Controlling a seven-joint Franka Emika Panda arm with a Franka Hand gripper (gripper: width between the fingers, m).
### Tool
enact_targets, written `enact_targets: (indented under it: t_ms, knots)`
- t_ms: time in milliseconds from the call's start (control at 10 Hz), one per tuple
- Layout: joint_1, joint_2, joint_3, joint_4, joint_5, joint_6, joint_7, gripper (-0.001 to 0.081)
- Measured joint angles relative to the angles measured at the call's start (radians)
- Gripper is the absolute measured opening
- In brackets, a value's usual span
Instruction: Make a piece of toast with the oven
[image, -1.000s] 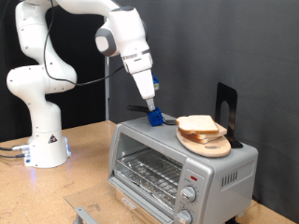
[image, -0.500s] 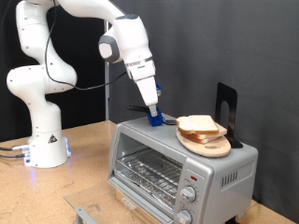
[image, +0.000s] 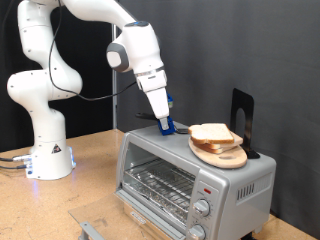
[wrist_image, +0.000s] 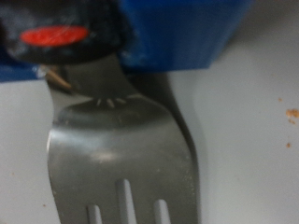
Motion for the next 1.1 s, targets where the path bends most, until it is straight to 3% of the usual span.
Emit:
enact_targets:
  t_ms: [1100]
  knots:
    - [0.021,0.031,0.004,0.003,0.027,0.029,-0.010,0.0806]
